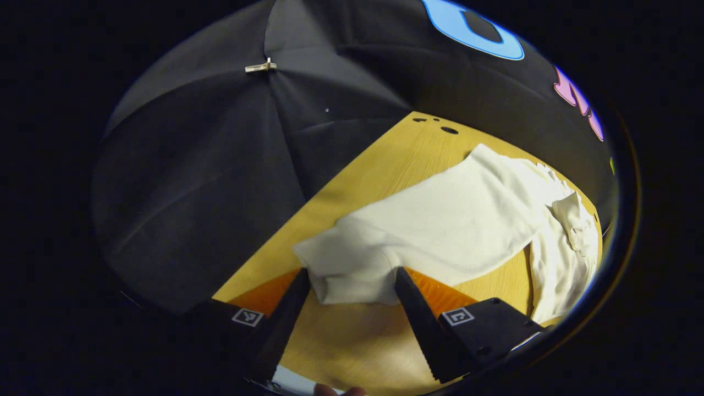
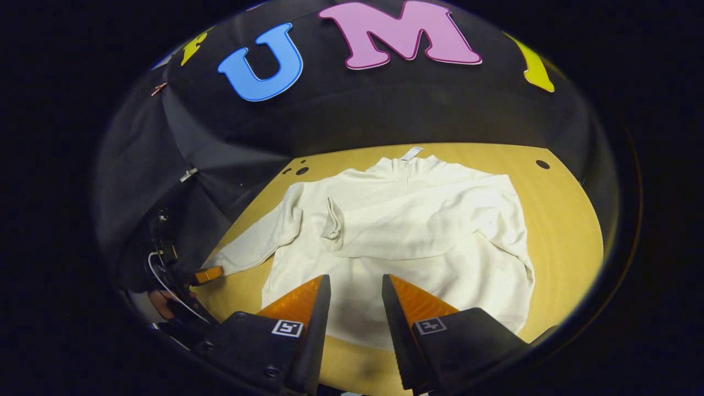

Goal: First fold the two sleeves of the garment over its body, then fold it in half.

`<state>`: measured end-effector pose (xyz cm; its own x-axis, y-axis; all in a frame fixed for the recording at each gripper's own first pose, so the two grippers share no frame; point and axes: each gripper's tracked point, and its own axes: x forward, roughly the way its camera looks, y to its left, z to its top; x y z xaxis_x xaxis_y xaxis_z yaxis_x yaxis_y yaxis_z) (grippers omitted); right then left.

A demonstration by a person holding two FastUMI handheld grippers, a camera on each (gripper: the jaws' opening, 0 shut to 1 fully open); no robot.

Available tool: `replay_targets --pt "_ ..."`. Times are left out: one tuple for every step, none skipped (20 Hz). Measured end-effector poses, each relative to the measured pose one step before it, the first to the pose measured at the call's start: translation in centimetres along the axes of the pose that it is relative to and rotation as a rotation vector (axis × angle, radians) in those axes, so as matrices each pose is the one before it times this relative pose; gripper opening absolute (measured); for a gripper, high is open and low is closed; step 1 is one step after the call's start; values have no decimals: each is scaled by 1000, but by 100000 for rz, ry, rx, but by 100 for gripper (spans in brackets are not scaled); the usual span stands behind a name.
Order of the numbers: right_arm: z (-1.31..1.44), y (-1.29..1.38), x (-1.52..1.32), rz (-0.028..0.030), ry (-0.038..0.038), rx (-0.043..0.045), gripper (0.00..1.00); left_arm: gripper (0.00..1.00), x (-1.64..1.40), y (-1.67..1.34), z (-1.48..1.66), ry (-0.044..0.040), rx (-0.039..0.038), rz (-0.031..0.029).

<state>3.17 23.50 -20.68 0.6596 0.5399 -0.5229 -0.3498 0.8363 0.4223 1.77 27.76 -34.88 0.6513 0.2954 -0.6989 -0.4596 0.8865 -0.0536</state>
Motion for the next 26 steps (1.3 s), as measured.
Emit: replay_targets --pt "-51 -140 -310 -73 -266 786 58 100 -152 -436 818 -2383 1045 -850" --pt "-134 -62 -414 -114 -239 461 58 93 159 -281 -383 1627 1018 -459" --pt "-32 -215 -298 -220 -151 196 58 85 276 -476 347 -749 768 -2121" --pt "-93 -185 -305 -338 -290 172 58 71 -33 -663 -86 8 995 -510" --pt "-16 -298 -334 -446 -326 187 58 58 432 -588 416 482 861 -188" --pt "17 -276 -374 -523 -544 300 58 44 72 -144 114 -575 808 372" --pt "94 -281 -333 -479 -769 441 58 30 356 67 62 526 1677 1265" --pt "171 -313 -480 -612 -1135 346 58 23 -375 10 99 510 2436 1136" --pt "172 -524 -451 -867 -882 391 58 19 -130 26 127 1010 3043 946" --pt "29 -404 -437 -638 -860 398 58 17 -220 -84 183 305 1476 277" --pt "188 -737 -445 -1332 -725 517 58 14 -357 -208 375 -50 -57 -385" --pt "158 -694 -391 -1298 -833 942 58 14 -510 -271 591 -1264 -205 -124" --pt "404 -850 -522 -1518 -1116 1191 58 13 -657 -260 716 -1959 223 280" --pt "250 -732 -345 -1602 -1132 1018 58 13 -759 -563 709 -2394 579 -155" --pt "340 -804 -233 -1851 -1085 592 58 13 -693 -616 1165 -3226 526 -638" --pt "405 -1106 -630 -2063 -1582 522 59 13 -552 -499 1285 -2947 710 -316" --pt "442 -983 -397 -1947 -1166 789 59 13 -678 -767 1394 -2589 594 -897" --pt "226 -859 -224 -1998 -1035 842 60 13 -578 -1051 1462 -2857 622 -1602" --pt "375 -927 -307 -2042 -869 896 62 13 -406 -1363 1512 -2185 783 -2806" --pt "362 -833 -228 -1848 -1051 864 64 13 -395 -1551 1238 -1726 663 -3120" --pt "445 -877 -283 -1788 -1205 731 65 13 -131 -1542 1481 -1775 949 -2982" --pt "322 -689 -247 -1292 -1107 510 68 13 -32 -1519 1514 -2101 593 -2481" --pt "306 -698 -218 -1236 -1093 -26 69 16 -171 -1809 1328 -1710 -855 -3593" --pt "-80 -776 -27 -1623 -389 -300 75 13 -379 -2101 979 -793 -1715 -4144" --pt "10 -822 18 -1763 465 299 77 13 -400 -1777 776 -521 63 -2599" --pt "46 -675 -79 -1329 898 849 79 16 58 -1325 489 -205 1740 -2316"
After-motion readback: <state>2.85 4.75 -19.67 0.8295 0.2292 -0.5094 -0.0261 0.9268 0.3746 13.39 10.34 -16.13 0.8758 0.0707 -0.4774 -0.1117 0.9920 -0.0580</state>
